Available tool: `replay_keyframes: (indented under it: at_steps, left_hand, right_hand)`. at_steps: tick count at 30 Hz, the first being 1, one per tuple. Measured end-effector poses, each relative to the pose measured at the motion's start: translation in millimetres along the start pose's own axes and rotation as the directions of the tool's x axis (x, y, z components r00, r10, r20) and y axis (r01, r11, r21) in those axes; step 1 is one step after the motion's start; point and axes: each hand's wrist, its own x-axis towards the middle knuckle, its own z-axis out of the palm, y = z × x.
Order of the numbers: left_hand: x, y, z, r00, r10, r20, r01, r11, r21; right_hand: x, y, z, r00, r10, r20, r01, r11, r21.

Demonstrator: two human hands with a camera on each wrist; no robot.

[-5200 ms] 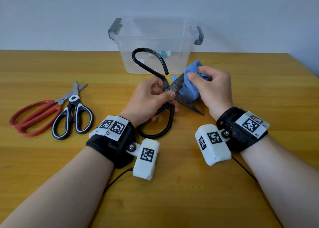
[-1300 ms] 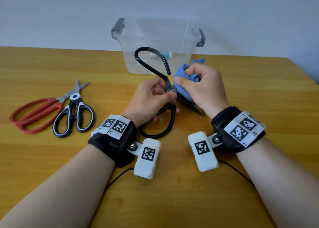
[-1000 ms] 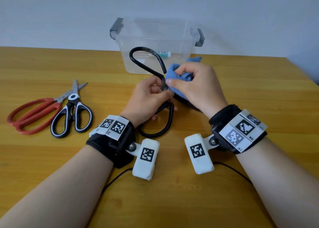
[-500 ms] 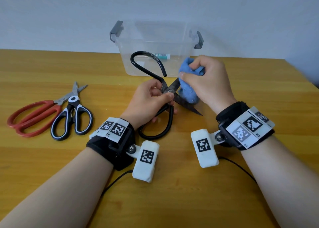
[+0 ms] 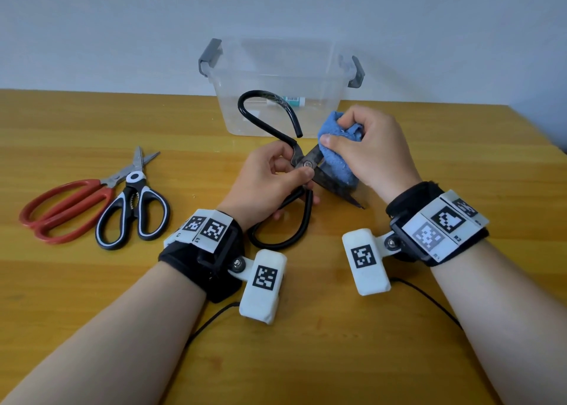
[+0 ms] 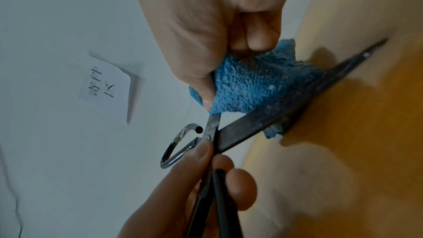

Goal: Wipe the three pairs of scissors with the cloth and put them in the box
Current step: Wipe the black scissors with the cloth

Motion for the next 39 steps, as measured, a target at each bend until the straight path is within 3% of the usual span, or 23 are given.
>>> replay_keyframes:
  at_steps: [5,7,12,15,18,25,30,32,36,37,39]
  left_hand:
    - [1,0,-1,1.000,-0.007,-0.020,0.006,1.000,-0.007]
    - [1,1,-1,1.000,-0.012,-0.020,0.012,1.000,-0.011]
    - [0,1,0,0.999,-0.019,-0.030,0.018,0.999,-0.028]
    - [1,1,1,0.999,-0.019,-0.027,0.019,1.000,-0.017]
    - [1,2,1,0.999,-0.024,-0.022,0.024,1.000,-0.016]
    - [1,1,1,0.999,-0.026,-0.025,0.025,0.999,-0.023]
    - [0,1,1,1.000,-0.010,-0.021,0.010,1.000,-0.010]
    - [-1,2,1,1.000,0.001,-0.014,-0.001,1.000,-0.011]
    - [-2,2,0,1.000,-0.007,-0.002,0.007,1.000,-0.024]
    - [-1,2,1,1.000,-0.008,-0.004,0.008,1.000,-0.022]
    - [0,1,1,1.000,-0.010,-0.013,0.010,1.000,-0.016]
  right_hand:
    - [-5,-13,0,0.969,-0.036,0.246,0.038,0.999,-0.003]
    - [-4,-7,2,0.976,-0.018,0.219,0.015,1.000,0.015]
    - [1,4,-5,1.000,0.022,0.008,-0.022,1.000,0.006]
    - [-2,-7,-5,0.989,0.039,0.143,-0.049,0.996,0.072]
    - [-3,-12,-1,0.966,0.053,0.253,-0.056,0.998,0.004]
    - [2,-4,-11,0.998,0.052,0.021,-0.051,0.997,-0.061]
    - [-2,-17,-8,0.948,0.088,0.306,-0.083,0.996,-0.029]
    - [-3,-15,-4,0.960,0.105,0.258,-0.108,0.994,-0.002]
    - [3,-8,-18,0.996,0.089,0.023,-0.088,0.996,-0.030]
    - [4,-10,-22,0.998,0.067,0.003,-0.067,0.997,-0.047]
    - [3,-19,-23,0.993,0.047,0.106,-0.043,0.999,-0.032]
